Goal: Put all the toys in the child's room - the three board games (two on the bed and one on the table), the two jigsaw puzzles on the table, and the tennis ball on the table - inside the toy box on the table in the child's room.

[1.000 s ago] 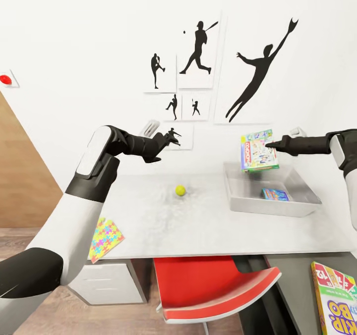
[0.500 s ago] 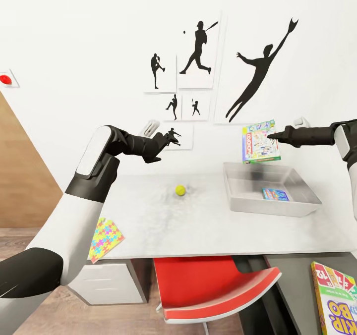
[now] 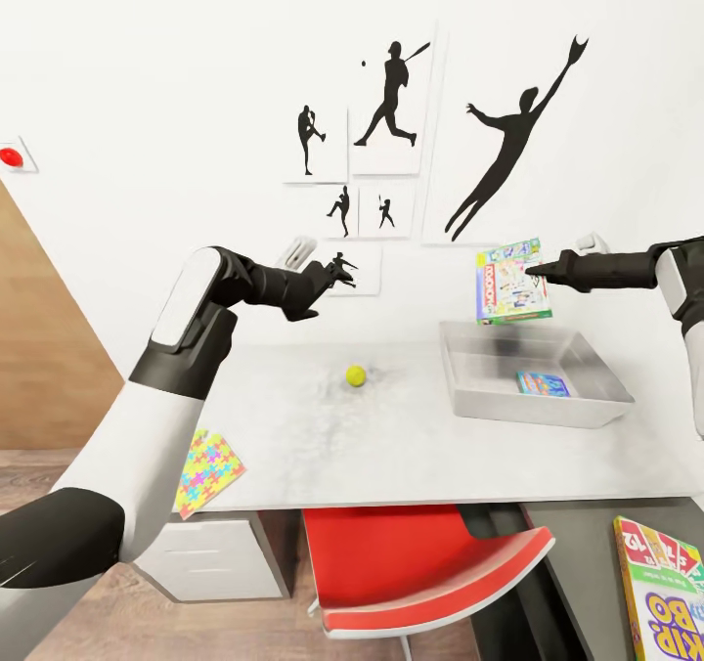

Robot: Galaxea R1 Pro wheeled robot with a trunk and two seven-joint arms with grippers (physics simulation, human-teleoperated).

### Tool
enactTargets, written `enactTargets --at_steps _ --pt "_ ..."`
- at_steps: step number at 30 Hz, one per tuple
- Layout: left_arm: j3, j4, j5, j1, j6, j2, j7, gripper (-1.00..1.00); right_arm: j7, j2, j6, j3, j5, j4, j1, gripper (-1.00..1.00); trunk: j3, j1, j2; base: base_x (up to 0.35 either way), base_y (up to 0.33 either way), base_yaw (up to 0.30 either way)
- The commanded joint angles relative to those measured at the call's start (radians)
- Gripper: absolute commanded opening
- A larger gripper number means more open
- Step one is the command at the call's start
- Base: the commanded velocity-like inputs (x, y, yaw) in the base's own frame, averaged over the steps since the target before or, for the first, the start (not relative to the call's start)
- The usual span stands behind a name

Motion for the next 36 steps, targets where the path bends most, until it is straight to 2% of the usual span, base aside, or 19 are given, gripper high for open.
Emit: enactTargets --at_steps 1,12,36 --pt "-0.001 -0.001 0.008 -0.001 0.001 0.0 0.01 1.0 0.008 0.001 0.005 -0.008 0.01 0.0 0.0 -1.0 -0.002 0.001 -0.002 0.0 0.0 0.0" --pt "-0.023 0.006 0.001 0.035 0.003 0.014 0.009 1.0 -0.006 -0.001 -0.001 -0.024 0.002 -0.018 0.003 -1.0 -0.002 0.001 -0.002 0.0 0.0 0.0" --pt "-0.024 0.006 0.009 0.033 0.003 0.011 0.005 1.0 -0.001 0.01 0.0 -0.017 -0.003 -0.032 0.013 -1.0 -0.002 0.001 -0.002 0.0 0.0 0.0"
